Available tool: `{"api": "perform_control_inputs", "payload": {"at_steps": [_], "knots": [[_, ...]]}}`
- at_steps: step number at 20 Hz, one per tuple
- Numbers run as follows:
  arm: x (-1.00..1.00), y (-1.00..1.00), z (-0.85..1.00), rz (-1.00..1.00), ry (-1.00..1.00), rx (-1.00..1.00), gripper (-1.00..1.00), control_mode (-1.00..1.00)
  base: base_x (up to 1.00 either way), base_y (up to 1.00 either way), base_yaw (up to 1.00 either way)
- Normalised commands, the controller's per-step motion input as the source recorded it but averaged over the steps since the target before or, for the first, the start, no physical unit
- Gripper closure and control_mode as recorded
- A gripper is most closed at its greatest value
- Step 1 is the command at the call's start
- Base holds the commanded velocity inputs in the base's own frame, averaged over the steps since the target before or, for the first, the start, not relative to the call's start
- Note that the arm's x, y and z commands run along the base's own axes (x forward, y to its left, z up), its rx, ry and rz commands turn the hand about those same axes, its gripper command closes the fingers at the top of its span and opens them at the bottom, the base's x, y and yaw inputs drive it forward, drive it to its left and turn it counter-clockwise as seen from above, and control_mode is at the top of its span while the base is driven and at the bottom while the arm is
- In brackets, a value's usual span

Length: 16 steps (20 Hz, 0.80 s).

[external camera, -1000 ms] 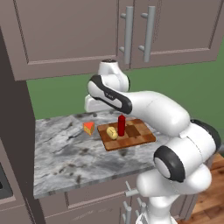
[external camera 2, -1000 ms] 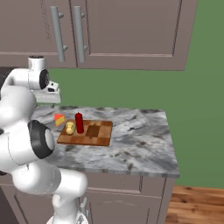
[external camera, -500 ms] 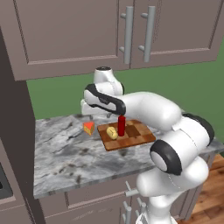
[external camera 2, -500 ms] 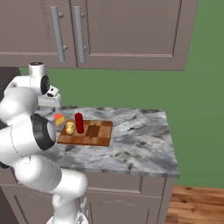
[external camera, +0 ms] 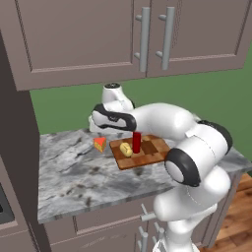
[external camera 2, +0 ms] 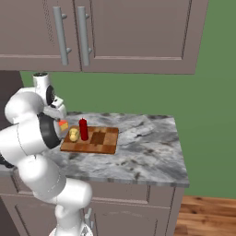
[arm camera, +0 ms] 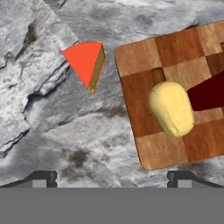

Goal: Retrieve the reheated potato from the microwave, then place the potato, cheese, and condiment on the cutting board.

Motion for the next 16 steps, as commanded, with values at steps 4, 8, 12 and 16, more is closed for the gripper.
{"api": "perform_control_inputs", "payload": {"at_steps": [4,8,12,16], "knots": [[0.30,0.17,-0.25,-0.10,0.00,0.00,-1.00,-1.00,0.00,0.00,0.00],[0.34,0.02,-0.22,-0.04,0.00,-0.01,-1.00,-1.00,0.00,0.00,0.00],[0.40,0.06,-0.24,-0.02,-0.01,-0.02,-1.00,-1.00,0.00,0.00,0.00],[0.40,0.15,-0.23,0.00,-0.01,0.00,-1.00,-1.00,0.00,0.00,0.00]]}}
